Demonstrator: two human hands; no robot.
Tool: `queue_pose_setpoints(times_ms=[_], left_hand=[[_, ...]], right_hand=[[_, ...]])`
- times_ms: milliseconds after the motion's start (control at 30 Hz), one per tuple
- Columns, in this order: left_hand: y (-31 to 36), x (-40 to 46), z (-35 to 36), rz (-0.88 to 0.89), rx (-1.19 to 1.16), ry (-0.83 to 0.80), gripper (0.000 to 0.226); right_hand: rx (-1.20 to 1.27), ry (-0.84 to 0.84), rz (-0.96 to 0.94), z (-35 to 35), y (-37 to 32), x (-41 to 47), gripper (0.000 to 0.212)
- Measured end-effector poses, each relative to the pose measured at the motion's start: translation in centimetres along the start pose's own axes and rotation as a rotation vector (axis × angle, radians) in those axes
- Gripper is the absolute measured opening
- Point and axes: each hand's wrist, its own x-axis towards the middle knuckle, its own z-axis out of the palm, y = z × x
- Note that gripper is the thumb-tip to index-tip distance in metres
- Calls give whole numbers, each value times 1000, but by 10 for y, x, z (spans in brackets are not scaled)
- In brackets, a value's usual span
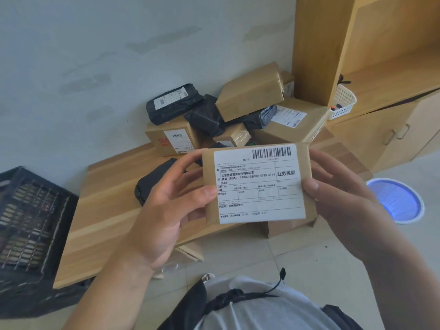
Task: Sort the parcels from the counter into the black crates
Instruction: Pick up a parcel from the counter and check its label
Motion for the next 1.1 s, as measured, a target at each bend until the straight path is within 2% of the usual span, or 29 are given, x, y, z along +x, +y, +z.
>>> queue_pose_setpoints(times_ms=[367, 533, 767, 967, 1100], left_hand=[[-14, -6, 16, -57, -16, 20, 59], [-20, -15, 12, -64, -8, 38, 56], [-24, -30, -3, -41, -46, 41, 52], [-23, -54, -33, 11, -94, 70, 58], [-27, -89, -69, 44, -132, 160, 58]], right_hand=[[-20, 15, 41, -13, 2, -17, 88], [-3, 34, 48, -9, 8, -20, 62], [-47, 27, 70, 11, 10, -27, 84], [-63, -27, 46, 46, 6, -27, 69], [-106, -100, 84, 92, 13, -26, 78]])
